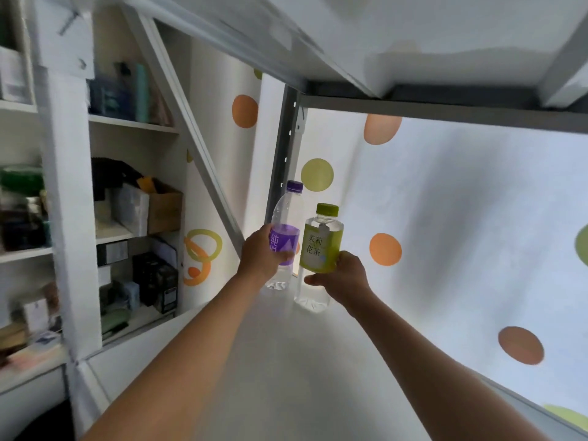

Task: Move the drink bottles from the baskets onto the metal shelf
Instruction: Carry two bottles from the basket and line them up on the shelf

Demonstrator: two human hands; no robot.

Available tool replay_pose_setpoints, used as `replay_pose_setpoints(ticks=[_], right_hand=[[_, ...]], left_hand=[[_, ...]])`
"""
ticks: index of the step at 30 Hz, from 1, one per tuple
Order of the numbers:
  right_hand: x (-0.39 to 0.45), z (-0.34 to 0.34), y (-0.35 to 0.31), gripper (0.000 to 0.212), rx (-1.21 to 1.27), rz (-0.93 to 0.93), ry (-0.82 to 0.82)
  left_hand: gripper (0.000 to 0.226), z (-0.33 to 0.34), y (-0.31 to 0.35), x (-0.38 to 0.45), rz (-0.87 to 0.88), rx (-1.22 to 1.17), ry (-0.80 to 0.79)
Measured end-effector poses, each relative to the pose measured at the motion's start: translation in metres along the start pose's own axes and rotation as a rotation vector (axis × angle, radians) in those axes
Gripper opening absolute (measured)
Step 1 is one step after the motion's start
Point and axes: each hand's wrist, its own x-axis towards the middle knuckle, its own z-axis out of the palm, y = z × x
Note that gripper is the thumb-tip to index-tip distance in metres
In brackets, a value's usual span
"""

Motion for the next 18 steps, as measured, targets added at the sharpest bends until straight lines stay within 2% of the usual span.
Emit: replay_pose_setpoints(ticks=[8, 12, 18], right_hand=[[0.026, 0.034, 0.003, 0.054, -0.036, -0.052, 0.023], [0.031, 0.039, 0.006, 0.054, -0.068, -0.065, 0.034], [0.026, 0.043, 0.010, 0.053, -0.099, -0.019, 0.037]], left_hand=[[0.064, 0.012, -0.010, 0.019, 0.010, 0.039, 0.048], [0.068, 0.009, -0.011, 0.024, 0.005, 0.145, 0.001], [0.060, -0.001, -0.005, 0.012, -0.022, 0.148, -0.051]])
